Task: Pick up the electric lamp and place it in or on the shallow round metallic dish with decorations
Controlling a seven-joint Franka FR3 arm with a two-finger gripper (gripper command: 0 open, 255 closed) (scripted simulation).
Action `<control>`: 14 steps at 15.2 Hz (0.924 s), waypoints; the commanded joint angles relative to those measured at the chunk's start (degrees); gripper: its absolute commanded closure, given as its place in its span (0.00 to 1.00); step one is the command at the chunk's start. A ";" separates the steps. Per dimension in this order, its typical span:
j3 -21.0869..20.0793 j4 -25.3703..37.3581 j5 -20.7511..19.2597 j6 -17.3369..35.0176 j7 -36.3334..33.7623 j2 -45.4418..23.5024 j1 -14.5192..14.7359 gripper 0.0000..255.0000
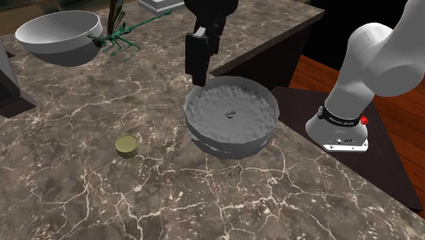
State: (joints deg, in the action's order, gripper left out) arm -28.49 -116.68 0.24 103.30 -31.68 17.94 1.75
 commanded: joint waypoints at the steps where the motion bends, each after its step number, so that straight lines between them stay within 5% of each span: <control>1: -3.26 3.89 -3.03 0.21 -4.56 -4.68 -0.21 0.00; 7: -10.96 18.58 -16.14 -3.86 -18.40 -20.97 2.23 0.00; 14: -11.52 40.09 -31.93 -14.06 -28.80 -40.96 14.35 0.00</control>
State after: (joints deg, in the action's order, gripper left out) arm -40.29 -79.34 -29.98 90.58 -59.65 -20.78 14.45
